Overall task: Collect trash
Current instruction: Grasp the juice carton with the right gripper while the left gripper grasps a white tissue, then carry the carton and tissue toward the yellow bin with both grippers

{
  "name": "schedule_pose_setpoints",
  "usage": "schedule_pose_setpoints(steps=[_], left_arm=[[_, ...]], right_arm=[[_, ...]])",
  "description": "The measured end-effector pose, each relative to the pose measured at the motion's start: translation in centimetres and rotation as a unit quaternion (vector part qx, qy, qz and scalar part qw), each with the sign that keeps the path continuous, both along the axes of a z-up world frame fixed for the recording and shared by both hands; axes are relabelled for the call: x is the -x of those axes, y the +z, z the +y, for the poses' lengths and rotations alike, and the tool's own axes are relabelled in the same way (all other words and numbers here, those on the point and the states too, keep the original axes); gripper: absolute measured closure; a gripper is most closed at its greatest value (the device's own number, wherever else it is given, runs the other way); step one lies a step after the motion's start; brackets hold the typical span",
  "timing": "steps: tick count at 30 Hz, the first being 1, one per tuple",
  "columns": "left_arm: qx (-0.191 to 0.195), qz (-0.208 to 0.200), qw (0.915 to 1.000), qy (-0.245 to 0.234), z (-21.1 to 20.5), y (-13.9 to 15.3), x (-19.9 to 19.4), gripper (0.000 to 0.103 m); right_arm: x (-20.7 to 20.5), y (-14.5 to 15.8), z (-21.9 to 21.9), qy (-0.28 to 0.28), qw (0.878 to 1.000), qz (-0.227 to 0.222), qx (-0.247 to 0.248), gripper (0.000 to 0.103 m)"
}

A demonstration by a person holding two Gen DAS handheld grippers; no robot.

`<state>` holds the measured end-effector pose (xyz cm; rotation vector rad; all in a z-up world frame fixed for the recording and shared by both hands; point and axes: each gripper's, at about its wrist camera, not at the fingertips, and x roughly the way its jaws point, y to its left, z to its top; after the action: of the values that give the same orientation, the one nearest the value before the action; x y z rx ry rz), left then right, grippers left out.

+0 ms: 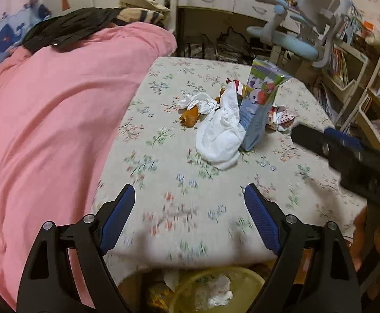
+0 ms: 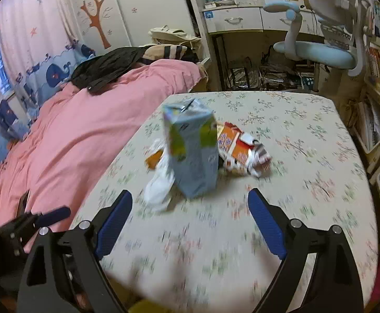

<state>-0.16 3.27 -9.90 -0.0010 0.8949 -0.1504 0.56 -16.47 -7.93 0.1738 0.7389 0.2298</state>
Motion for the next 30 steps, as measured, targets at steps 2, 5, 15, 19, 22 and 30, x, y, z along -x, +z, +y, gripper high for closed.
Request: schedule_pose_setpoints(steps=[2,5,15,19,22,30], left_arm=[[0.011,0.01,0.9999,0.0,0.0,-0.7,-1.2,0.021],[0.023,0.017,0.9995,-0.013,-0.7,-1.4,-2.6,0.021],[0.007,0.021,0.9991,-0.036,-3.1,-3.4,-7.3,0.021],[0.011,0.027,0.9989,-0.038,-3.8,-4.2,-9.1,0.021],[0.006,0.034,0.9982,-0.05,-4.5,-4.8,-9.9,0.038],[0.043,0.05,0.9962,-0.058,-3.1,-3.4,-9.5,0.097]], right_arm=[[-1.8,-0.5,-0.3,-0.004,1.0,0.001,-0.012,0.016],[-3.8,-0.8,-0.4,-0.003,1.0,-0.004,-0.025,0.016],[-7.8,-1.1,-0.5,0.023,0.997,0.0,-0.077,0.041],[-7.1,0.4,-2.4,0.025,0.995,-0.014,-0.1,0.041],[-6.7,1.4,-3.8,0.022,0.992,-0.026,-0.12,0.041],[-5.1,3.6,-6.2,0.014,0.985,-0.044,-0.164,0.041]])
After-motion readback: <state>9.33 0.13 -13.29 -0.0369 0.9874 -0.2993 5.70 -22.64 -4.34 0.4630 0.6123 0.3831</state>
